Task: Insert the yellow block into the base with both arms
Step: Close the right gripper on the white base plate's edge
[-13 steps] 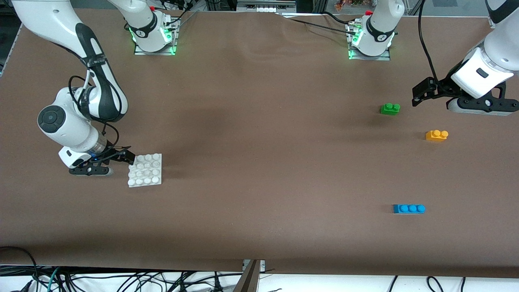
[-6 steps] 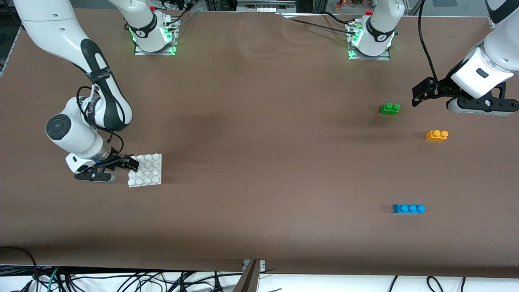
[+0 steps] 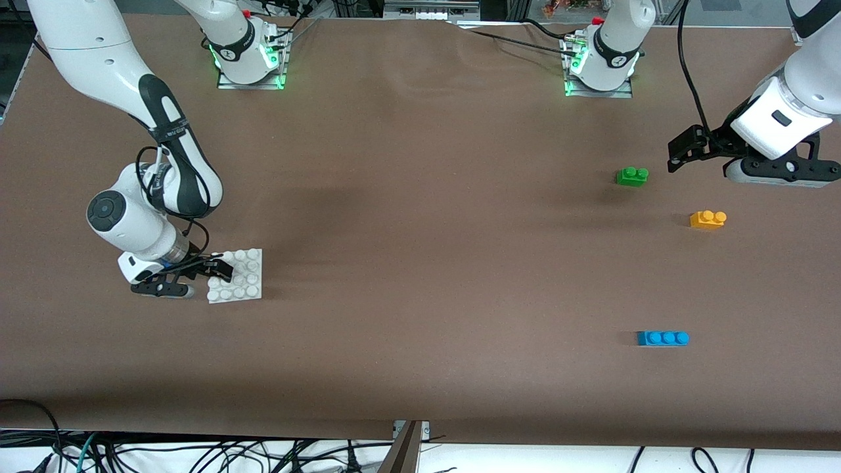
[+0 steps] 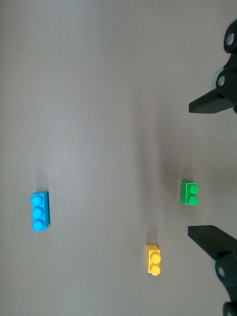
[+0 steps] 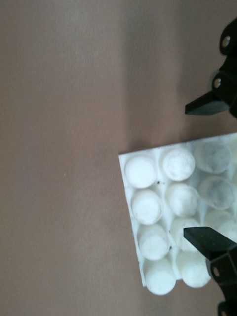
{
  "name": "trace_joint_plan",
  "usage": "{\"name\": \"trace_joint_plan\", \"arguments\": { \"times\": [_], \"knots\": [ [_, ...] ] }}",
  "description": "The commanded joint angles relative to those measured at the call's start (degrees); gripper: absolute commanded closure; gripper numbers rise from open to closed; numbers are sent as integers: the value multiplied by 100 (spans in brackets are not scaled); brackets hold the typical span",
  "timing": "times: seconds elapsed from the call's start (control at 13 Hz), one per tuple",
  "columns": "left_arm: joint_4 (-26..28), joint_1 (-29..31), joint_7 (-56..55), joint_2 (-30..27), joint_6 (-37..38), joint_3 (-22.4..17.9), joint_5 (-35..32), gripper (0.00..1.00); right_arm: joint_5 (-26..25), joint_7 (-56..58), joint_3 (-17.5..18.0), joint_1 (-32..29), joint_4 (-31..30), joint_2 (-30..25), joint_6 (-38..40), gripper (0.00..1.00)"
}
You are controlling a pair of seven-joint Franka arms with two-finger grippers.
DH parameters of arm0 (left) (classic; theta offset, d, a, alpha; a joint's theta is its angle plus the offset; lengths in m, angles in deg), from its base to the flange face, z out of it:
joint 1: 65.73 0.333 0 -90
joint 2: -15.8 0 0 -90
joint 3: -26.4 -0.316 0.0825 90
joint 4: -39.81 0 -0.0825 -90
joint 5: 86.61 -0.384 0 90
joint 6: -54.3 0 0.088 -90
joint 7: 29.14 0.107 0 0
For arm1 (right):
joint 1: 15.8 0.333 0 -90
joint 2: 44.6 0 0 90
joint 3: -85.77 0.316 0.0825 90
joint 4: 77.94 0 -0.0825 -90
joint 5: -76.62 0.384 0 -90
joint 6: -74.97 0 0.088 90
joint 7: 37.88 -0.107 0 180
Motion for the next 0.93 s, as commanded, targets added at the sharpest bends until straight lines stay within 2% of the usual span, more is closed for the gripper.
{"name": "trace_joint_plan", "arguments": {
  "times": [0.0, 0.85],
  "knots": [
    [-170, -15, -75, 88, 45, 26, -119, 0, 187, 119, 72, -48, 139, 166, -173, 0],
    [-170, -15, -75, 88, 44, 26, -128, 0, 353, 383, 81, -144, 148, 245, -182, 0]
  ]
}}
